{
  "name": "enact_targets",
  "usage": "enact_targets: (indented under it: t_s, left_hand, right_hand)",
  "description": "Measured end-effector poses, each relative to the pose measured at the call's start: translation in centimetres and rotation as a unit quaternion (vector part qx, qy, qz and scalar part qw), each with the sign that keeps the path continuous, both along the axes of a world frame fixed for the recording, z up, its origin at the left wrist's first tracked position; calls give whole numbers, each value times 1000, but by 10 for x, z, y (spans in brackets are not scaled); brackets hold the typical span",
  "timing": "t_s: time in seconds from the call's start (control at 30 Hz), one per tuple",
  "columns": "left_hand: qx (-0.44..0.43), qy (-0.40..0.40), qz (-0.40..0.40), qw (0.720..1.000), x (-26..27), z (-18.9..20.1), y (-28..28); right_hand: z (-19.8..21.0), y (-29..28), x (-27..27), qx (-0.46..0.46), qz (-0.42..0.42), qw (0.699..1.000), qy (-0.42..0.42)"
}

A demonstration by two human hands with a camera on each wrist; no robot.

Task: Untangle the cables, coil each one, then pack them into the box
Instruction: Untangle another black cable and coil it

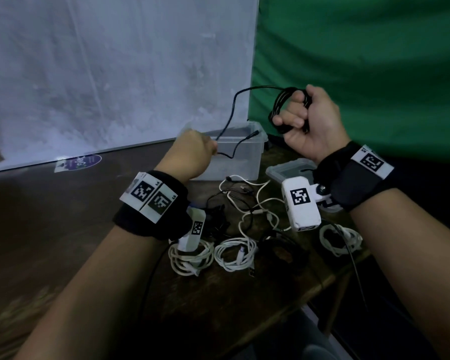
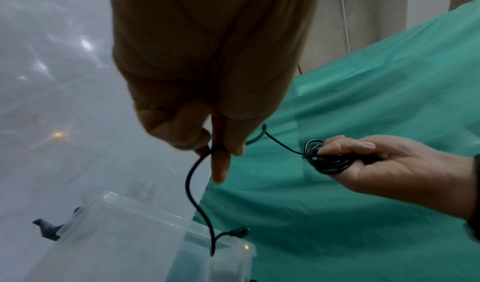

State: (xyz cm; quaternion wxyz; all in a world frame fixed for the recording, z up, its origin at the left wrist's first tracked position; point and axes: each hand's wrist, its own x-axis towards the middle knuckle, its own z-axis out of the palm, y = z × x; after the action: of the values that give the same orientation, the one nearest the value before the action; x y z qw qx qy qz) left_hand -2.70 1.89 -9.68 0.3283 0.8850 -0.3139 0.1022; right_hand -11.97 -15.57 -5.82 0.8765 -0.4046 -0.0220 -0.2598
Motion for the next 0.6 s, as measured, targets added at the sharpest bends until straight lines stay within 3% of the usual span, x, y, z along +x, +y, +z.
enact_targets:
  t_s: [0.13, 0.33, 0.47, 0.6]
  left_hand:
    - [-144, 25, -40, 989, 3, -1, 0]
    - [32, 92, -142, 985, 3, -12, -2]
    - [53, 159, -222, 960, -3, -15, -4]
    - [18, 128, -261, 957, -6, -9, -1]
  right_hand:
    - [3, 0, 3, 39, -8, 999, -25]
    - [1, -6, 8, 42, -47, 998, -25]
    - [-7, -6, 10, -22, -62, 998, -1]
    - [-20, -9, 17, -143, -127, 981, 36]
